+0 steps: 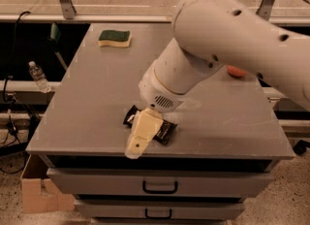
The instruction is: Pick rxbar chocolate
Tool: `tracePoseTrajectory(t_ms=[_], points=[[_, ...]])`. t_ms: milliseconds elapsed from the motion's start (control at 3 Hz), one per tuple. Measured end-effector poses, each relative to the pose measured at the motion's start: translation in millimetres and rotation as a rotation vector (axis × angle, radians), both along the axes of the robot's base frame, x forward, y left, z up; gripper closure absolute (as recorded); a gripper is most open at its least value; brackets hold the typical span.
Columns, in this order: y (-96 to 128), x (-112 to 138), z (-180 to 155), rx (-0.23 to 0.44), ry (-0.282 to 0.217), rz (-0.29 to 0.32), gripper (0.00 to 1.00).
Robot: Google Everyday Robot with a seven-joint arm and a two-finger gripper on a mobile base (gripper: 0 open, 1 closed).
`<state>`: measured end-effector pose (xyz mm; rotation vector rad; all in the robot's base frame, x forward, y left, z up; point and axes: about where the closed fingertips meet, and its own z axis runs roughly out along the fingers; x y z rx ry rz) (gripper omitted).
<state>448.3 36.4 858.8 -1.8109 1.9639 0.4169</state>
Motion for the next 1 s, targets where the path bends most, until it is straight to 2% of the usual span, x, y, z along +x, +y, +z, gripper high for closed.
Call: tracePoseTrajectory(t_ms=[333,1000], points=[[3.8,13.9,-11.6,0.022,-0.011,-0.025,0.00],[-6.4,39.8,-27.0,0.039,-0.044,-0.050,0.49]])
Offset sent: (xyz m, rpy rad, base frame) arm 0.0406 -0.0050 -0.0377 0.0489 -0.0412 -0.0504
